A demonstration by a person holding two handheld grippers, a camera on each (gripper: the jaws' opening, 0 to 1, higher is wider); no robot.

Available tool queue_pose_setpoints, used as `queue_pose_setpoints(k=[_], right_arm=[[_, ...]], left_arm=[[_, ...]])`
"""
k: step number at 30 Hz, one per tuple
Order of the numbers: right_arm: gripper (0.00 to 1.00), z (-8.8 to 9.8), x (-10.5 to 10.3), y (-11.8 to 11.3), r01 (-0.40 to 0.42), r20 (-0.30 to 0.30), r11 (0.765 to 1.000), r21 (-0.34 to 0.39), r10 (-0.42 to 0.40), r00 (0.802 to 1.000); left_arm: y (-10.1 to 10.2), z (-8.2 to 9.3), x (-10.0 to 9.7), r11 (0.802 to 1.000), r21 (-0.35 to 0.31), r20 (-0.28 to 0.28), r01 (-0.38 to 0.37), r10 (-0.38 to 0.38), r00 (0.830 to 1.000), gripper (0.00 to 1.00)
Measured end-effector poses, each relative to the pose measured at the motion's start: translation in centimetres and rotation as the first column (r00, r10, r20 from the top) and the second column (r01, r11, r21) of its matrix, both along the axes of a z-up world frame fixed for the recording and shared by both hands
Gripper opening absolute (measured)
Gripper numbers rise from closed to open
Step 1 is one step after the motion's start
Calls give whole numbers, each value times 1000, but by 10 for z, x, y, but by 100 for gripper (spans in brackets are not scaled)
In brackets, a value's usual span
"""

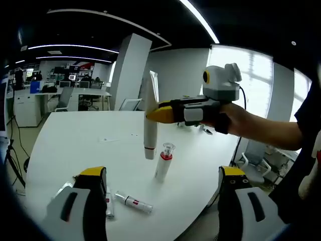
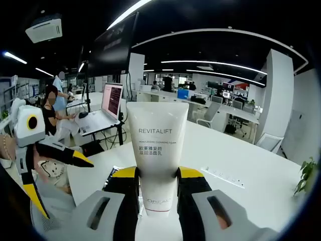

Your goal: Arrange the skincare products in the storage area until every visible bottle or jar stands upright without overlapping.

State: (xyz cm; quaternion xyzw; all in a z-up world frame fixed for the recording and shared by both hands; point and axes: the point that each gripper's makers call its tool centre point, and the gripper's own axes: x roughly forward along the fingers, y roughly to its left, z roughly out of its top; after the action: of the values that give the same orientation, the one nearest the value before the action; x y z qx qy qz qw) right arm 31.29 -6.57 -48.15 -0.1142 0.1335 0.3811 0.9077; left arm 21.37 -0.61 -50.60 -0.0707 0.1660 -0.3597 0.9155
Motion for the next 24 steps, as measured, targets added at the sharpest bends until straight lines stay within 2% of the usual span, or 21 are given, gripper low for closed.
queue_pose_setpoints(k=[5,11,19,24], right_arm=[[27,-20,-15,-6,7,-17,1000,14,-7,1000],[27,-48,-37,-14,31,-66,999,33,-29,997],[28,-69,-60,-15,60,-102,997,55,-54,993],[28,-78,-76,-13,67,-107,997,47,-61,992]], left_arm=[[-5,-2,4,1000,17,-1,10,-10,1000,83],[-23,0,8,1000,-6,-9,29,-29,1000,79],[-34,-4,25,999,-39,-44,21,-22,999,64],[-47,-15,24,999,4,-56,53,-53,997,55]])
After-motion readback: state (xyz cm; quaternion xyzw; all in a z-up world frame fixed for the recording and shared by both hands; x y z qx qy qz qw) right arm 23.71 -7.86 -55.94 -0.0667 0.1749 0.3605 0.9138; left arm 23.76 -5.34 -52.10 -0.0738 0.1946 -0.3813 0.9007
